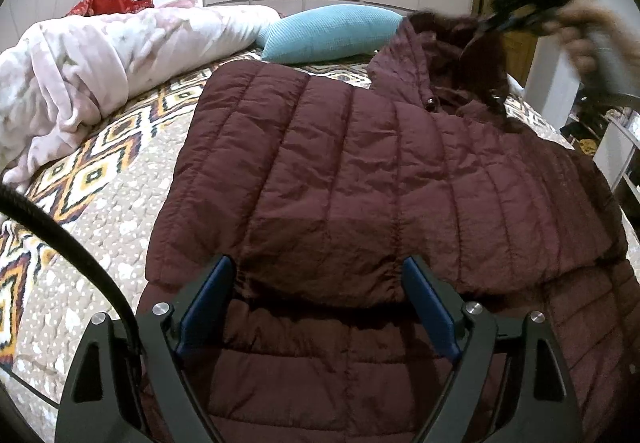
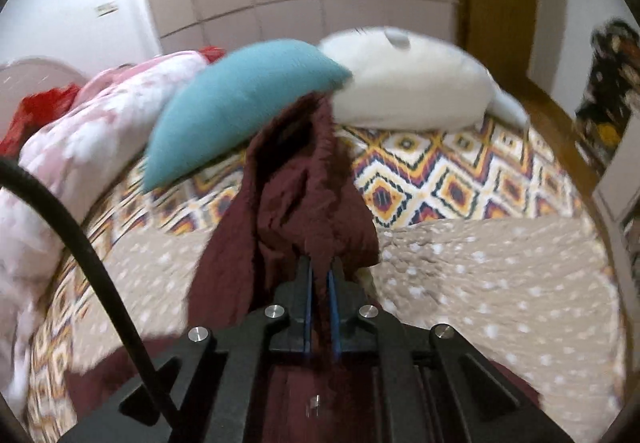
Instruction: Fold large clothes
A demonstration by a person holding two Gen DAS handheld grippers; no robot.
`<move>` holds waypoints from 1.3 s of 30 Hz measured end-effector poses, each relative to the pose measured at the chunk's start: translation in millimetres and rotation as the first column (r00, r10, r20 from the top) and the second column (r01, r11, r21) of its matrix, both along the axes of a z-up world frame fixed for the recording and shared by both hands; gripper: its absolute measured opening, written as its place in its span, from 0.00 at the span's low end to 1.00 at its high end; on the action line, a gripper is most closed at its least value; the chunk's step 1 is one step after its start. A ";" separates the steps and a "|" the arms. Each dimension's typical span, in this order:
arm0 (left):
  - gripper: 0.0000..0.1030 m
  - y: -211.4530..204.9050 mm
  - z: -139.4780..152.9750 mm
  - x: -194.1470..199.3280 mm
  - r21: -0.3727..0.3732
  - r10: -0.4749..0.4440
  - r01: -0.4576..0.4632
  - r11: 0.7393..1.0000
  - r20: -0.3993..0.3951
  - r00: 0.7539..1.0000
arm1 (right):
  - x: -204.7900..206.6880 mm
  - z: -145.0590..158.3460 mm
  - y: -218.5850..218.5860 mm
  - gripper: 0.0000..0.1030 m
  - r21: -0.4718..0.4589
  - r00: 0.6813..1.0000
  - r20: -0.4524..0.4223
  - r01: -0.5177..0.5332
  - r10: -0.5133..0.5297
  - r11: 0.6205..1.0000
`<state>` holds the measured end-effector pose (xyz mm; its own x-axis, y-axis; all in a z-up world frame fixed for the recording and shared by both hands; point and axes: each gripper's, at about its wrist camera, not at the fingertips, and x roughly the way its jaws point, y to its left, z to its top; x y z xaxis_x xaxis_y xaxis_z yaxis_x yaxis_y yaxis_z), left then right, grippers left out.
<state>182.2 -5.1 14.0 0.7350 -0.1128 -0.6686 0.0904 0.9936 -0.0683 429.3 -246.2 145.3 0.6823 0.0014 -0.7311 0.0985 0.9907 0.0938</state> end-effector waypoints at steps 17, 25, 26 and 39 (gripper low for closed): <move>0.84 47.1 83.1 -112.5 0.018 0.122 -0.126 0.992 0.133 0.984 | -272.3 -59.1 26.7 0.07 -0.078 0.978 -0.101 -0.192 0.183 0.978; 0.84 69.1 87.4 -166.8 -0.020 0.162 -0.161 0.987 0.102 0.981 | -320.8 -50.1 -25.7 0.48 0.137 0.997 -0.057 -0.049 0.057 0.989; 0.84 71.3 87.5 -169.1 -0.030 0.169 -0.167 0.986 0.098 0.981 | -324.0 -48.1 -27.7 0.61 0.186 0.998 -0.042 -0.033 0.042 0.982; 0.84 81.0 104.9 -194.4 0.006 0.171 -0.174 0.985 0.149 0.974 | -276.8 -79.7 61.0 0.64 0.667 0.996 -0.071 0.008 0.053 0.745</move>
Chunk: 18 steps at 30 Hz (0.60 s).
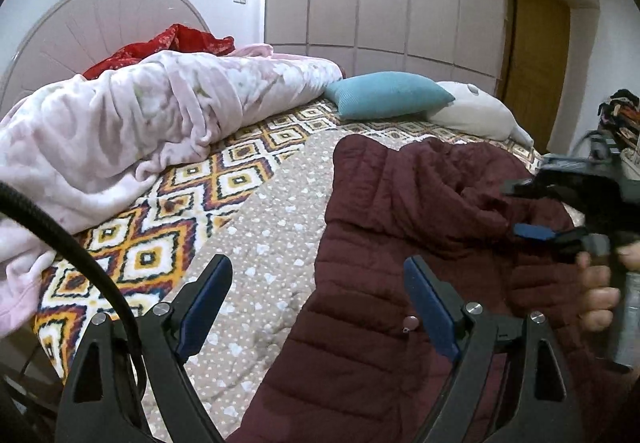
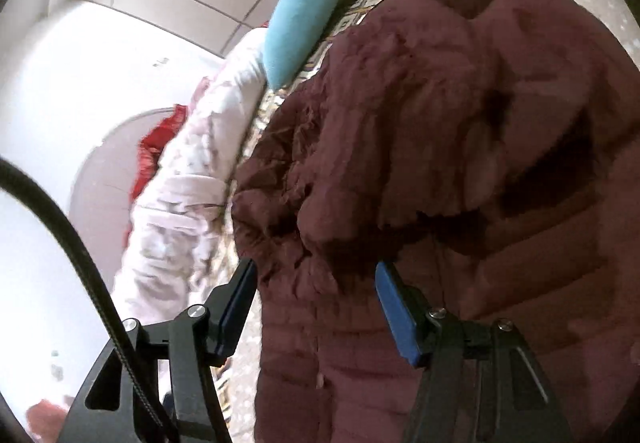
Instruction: Fold large clothes
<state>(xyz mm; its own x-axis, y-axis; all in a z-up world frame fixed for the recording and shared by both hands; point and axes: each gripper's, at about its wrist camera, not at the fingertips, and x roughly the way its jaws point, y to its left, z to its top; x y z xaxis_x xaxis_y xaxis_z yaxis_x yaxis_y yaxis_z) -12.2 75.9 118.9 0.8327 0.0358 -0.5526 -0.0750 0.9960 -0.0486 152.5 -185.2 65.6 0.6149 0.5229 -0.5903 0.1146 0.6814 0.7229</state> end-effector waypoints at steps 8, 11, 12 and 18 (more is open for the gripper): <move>0.84 1.7 5.7 -4.7 0.025 -0.028 0.028 0.999 0.008 1.000 | 6.5 16.9 6.7 0.08 -0.296 0.999 -0.048 -0.038 0.025 0.954; 0.84 -3.3 6.6 -3.1 0.024 -0.044 0.044 0.999 0.009 0.999 | -14.7 38.0 -14.5 0.08 -0.389 1.000 0.001 0.008 -0.008 0.921; 0.84 -5.8 5.8 -1.3 0.018 -0.048 0.048 0.999 0.005 0.999 | -18.5 41.8 -18.9 0.07 -0.422 1.000 0.012 0.023 -0.020 0.906; 0.84 -29.5 -2.0 13.9 -0.056 -0.119 0.115 0.992 -0.077 0.990 | -10.7 -14.7 -48.7 0.08 -0.460 0.991 -0.117 0.007 -0.069 0.888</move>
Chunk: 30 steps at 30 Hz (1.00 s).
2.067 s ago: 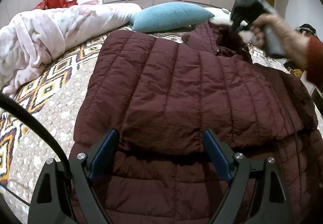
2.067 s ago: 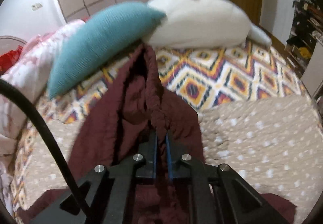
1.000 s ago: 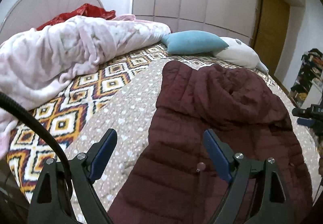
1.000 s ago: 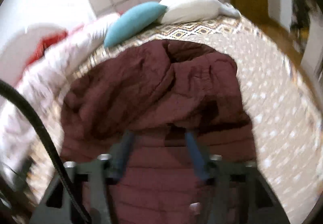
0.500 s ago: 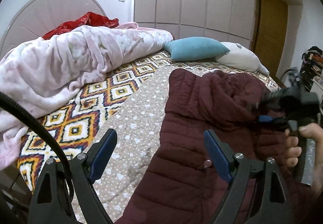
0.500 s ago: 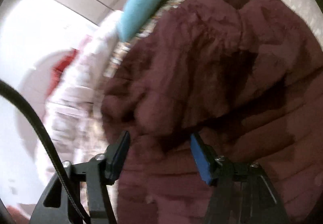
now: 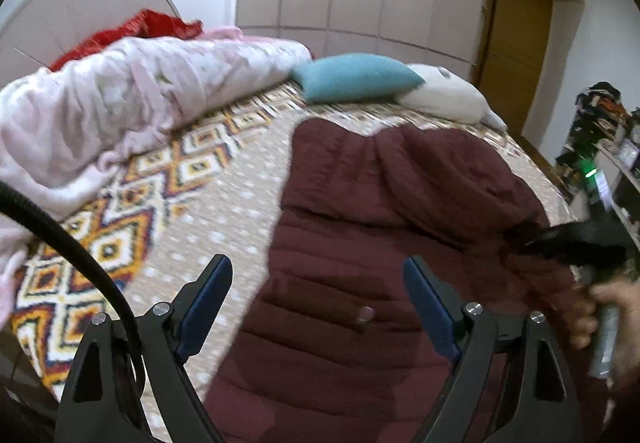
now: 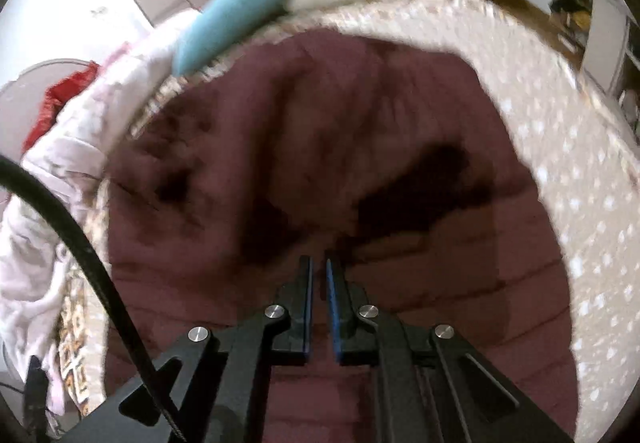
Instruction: Fold large clothes
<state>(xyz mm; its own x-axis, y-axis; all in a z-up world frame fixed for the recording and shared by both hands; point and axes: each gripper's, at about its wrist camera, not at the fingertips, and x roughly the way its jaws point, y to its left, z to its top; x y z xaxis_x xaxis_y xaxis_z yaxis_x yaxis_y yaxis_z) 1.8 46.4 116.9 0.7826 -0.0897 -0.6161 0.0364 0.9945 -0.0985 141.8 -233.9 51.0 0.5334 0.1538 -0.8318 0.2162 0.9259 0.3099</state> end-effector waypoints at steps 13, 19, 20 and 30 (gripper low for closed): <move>0.84 -6.3 -8.1 21.2 0.104 0.039 -0.033 0.994 -0.052 0.998 | -19.6 61.9 -3.2 0.09 0.239 0.951 0.286 -0.192 0.120 0.952; 0.84 -5.4 -23.5 27.5 0.099 0.046 -0.035 0.994 -0.111 0.993 | 35.4 27.5 43.3 0.09 0.373 0.951 0.222 -0.288 0.216 0.882; 0.84 -5.6 -25.9 28.3 0.102 0.044 -0.032 0.994 -0.117 0.992 | 47.6 14.1 44.8 0.09 0.398 0.959 0.189 -0.271 0.210 0.877; 0.84 -1.4 -41.1 31.6 0.101 0.049 -0.034 0.994 -0.154 0.987 | 82.2 -62.6 18.6 0.17 0.637 0.986 0.055 -0.156 0.157 0.755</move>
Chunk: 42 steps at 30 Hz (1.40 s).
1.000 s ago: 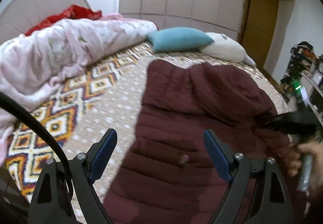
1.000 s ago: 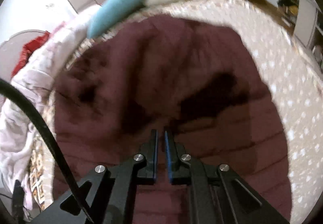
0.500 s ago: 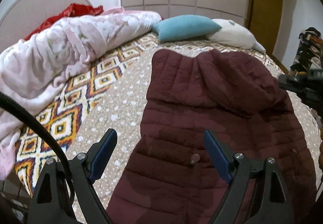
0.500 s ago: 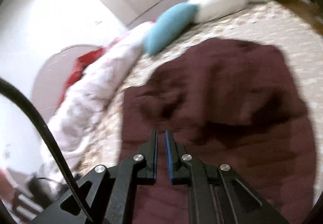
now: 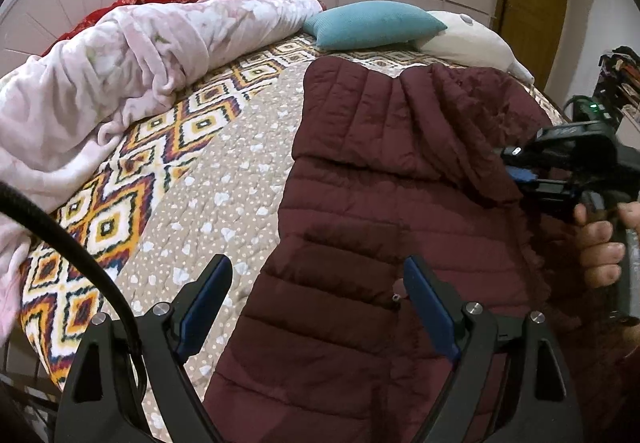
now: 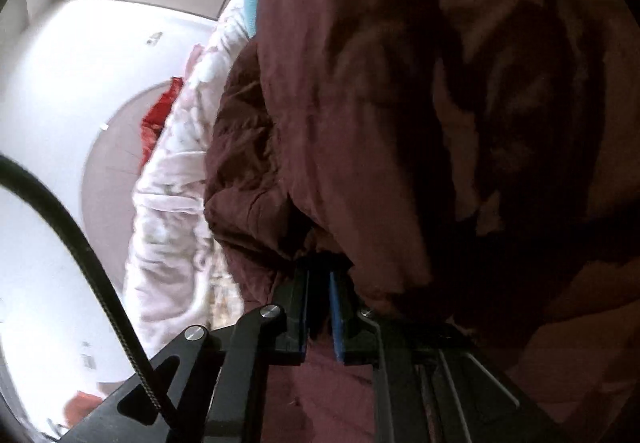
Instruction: Fold large clothes
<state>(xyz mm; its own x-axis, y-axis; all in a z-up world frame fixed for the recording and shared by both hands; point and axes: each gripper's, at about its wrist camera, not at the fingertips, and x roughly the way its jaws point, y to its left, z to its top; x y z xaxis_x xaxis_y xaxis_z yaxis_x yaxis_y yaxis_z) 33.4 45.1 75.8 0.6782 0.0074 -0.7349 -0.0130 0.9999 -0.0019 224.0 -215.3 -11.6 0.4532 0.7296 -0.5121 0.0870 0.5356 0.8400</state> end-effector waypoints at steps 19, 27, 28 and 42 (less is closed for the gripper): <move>0.84 -44.0 27.3 -51.2 0.072 -0.069 0.063 0.995 0.073 0.995 | -127.0 67.7 -19.1 0.80 -0.210 0.977 0.197 -0.035 0.077 0.977; 0.84 -59.6 29.1 -71.3 0.103 -0.091 0.082 0.991 0.083 0.992 | -222.4 76.4 -53.0 0.78 -0.504 0.956 0.291 0.177 -0.027 0.845; 0.84 -61.5 28.8 -73.8 0.104 -0.096 0.088 0.991 0.083 0.992 | -230.1 75.3 -56.6 0.78 -0.515 0.954 0.295 0.203 -0.050 0.833; 0.81 -67.8 31.1 -117.5 0.170 -0.119 0.090 0.981 0.172 0.978 | -292.8 58.7 -56.5 0.59 -0.660 0.951 0.300 0.267 -0.079 0.702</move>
